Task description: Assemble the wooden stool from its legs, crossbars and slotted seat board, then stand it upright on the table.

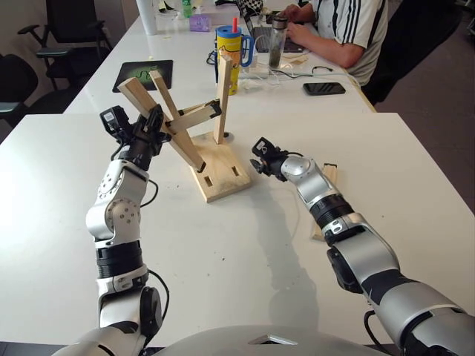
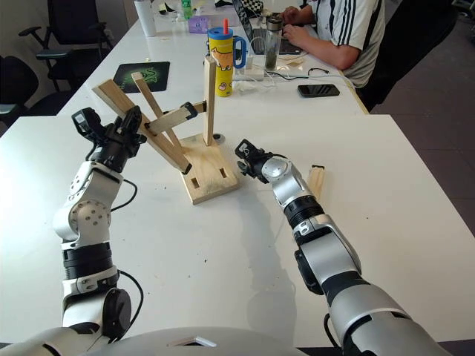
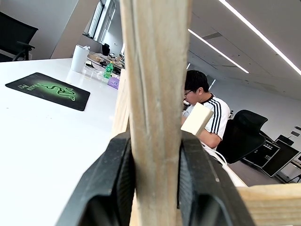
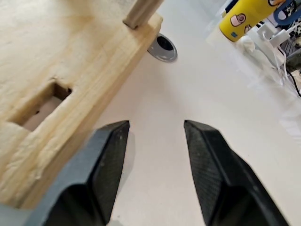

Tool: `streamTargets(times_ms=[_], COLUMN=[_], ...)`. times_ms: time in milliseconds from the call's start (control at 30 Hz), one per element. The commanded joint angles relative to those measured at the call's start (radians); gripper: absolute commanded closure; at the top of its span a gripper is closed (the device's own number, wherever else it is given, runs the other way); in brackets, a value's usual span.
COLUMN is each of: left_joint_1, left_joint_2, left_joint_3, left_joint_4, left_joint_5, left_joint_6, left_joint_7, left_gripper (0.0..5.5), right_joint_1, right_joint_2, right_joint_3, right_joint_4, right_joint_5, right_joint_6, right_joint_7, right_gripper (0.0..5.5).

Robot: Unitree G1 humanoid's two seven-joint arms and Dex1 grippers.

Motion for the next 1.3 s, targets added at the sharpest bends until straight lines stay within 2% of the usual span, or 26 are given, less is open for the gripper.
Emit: streamTargets(times_ms=[33,133,333,500,633,800,1000,1300], left_joint_1=[0.020,0.022,0.012,0.044,0.098,0.171,0.214,0.177], left_joint_2=[-0.013,-0.014,-0.016,-0.021,-0.029,-0.124,-0.260,-0.267], left_joint_3=[-0.013,-0.013,-0.015,-0.015,0.016,-0.003,-0.025,-0.038], left_joint_4=[-0.019,-0.018,0.002,0.009,-0.033,-0.077,-0.084,-0.163], left_joint_5=[0.013,0.016,0.037,0.065,0.075,0.105,0.084,-0.002], left_joint_6=[-0.015,-0.018,-0.042,-0.067,-0.092,-0.106,-0.146,-0.161], left_joint_7=[0.016,0.020,0.029,0.045,0.087,0.192,0.282,0.366], left_gripper=[4.47,4.47,4.47,4.47,4.47,4.47,4.47,4.48], right_joint_1=[0.021,0.032,0.051,0.116,0.165,0.142,0.143,0.171], right_joint_2=[0.003,0.007,-0.019,-0.026,0.004,0.032,0.004,-0.030], right_joint_3=[-0.040,-0.042,0.031,0.083,0.107,0.011,-0.056,-0.058], right_joint_4=[-0.033,-0.056,-0.209,-0.550,-0.745,-0.752,-0.749,-0.718], right_joint_5=[0.043,0.087,0.123,0.216,0.254,0.271,0.294,0.291], right_joint_6=[0.116,0.194,0.280,0.410,0.536,0.592,0.606,0.592], right_joint_7=[0.035,0.129,0.356,0.494,0.453,0.320,0.243,0.193], right_gripper=[3.35,3.35,3.35,3.35,3.35,3.35,3.35,3.35])
